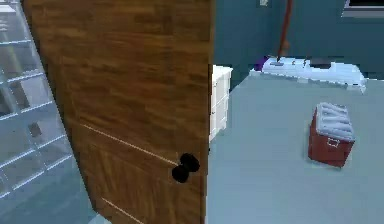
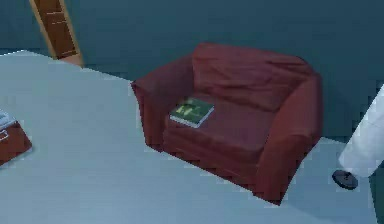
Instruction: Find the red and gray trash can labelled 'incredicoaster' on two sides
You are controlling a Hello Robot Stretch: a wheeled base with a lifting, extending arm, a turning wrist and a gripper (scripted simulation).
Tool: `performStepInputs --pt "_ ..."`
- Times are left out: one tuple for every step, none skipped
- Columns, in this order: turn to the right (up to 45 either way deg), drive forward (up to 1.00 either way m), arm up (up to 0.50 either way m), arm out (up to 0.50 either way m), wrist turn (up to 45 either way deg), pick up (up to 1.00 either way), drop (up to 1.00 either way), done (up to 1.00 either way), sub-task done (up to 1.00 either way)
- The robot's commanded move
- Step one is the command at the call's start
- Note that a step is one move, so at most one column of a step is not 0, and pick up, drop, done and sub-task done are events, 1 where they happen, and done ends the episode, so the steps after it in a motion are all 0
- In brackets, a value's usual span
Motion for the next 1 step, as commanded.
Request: performStepInputs --pt "-45.0 0.00 0.00 0.00 0.0 0.00 0.00 0.00 0.00"
